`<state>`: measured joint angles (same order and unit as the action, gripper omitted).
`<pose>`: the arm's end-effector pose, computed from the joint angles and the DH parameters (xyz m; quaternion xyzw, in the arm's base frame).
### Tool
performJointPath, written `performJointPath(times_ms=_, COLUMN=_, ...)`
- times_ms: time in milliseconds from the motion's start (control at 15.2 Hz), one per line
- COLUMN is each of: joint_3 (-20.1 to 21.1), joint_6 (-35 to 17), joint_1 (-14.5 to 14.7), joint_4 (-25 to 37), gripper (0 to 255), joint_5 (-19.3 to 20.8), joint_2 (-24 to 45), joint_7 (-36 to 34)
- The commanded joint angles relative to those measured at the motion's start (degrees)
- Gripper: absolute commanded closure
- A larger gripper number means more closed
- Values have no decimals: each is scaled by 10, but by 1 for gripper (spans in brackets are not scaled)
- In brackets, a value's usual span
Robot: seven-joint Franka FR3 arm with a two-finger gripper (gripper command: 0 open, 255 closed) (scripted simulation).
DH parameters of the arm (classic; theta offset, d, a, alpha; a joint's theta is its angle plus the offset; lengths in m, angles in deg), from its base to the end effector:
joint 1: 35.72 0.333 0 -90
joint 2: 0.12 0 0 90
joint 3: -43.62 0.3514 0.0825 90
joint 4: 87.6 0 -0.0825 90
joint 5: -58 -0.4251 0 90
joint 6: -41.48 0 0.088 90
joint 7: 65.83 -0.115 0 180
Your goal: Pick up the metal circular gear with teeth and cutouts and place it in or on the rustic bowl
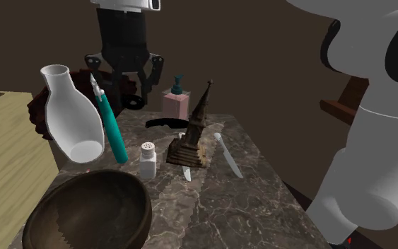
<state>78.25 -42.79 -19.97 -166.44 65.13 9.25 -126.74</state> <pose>0.4407 0.4548 0.6576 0.9948 -0.0989 0.0015 0.0256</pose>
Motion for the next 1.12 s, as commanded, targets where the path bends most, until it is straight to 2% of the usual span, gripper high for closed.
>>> performJointPath(times_ms=0, joint_3=10, joint_6=-1, joint_1=16, joint_4=-3, gripper=255, joint_5=0, joint_2=-1, joint_7=-27)
performJointPath(times_ms=396, joint_3=42, joint_6=16, joint_1=79, joint_4=33, gripper=255, joint_5=20, joint_2=31, joint_7=-116)
performJointPath(times_ms=726, joint_3=63, joint_6=41, joint_1=151, joint_4=94, gripper=255, joint_5=52, joint_2=81, joint_7=-194)
performJointPath(times_ms=1056, joint_3=62, joint_6=-7, joint_1=133, joint_4=29, gripper=255, joint_5=39, joint_2=61, joint_7=-190)
